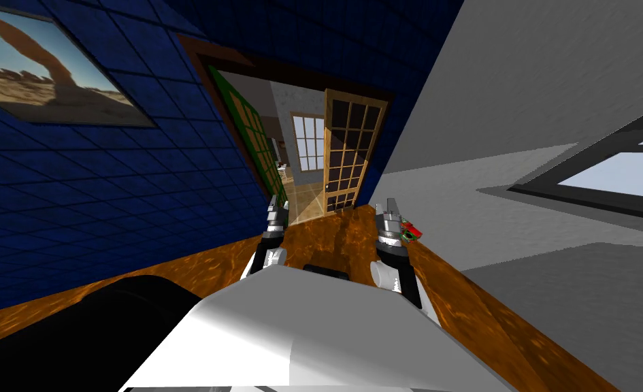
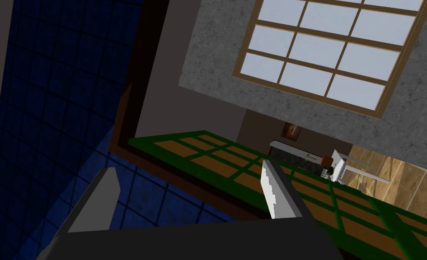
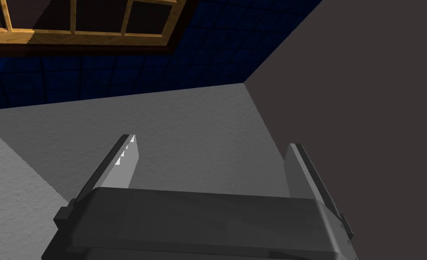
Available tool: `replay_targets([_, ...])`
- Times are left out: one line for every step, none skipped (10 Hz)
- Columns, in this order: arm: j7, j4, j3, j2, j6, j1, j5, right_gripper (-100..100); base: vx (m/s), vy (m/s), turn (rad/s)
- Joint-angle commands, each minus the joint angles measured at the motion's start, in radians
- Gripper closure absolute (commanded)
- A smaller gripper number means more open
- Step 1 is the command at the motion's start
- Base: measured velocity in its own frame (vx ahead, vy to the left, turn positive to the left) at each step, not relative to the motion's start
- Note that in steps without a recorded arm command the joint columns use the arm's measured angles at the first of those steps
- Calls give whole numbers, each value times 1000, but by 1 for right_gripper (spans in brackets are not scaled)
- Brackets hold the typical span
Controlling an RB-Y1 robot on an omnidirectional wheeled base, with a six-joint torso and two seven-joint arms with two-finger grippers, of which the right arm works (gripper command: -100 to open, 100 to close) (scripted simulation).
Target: Push the door open
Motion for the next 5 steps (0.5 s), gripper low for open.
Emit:
replay_targets([26, 30, 16, -7, -10, -8, 14, -100, 147, 9, -112])
replay_targets([41, 53, 25, -11, -18, -15, 22, -100, 138, 13, -88])
replay_targets([59, 80, 36, -15, -26, -24, 32, -100, 154, 28, -105])
replay_targets([68, 93, 41, -17, -31, -28, 37, -100, 143, 19, -99])
replay_targets([87, 121, 52, -20, -39, -37, 47, -100, 116, 13, -103])
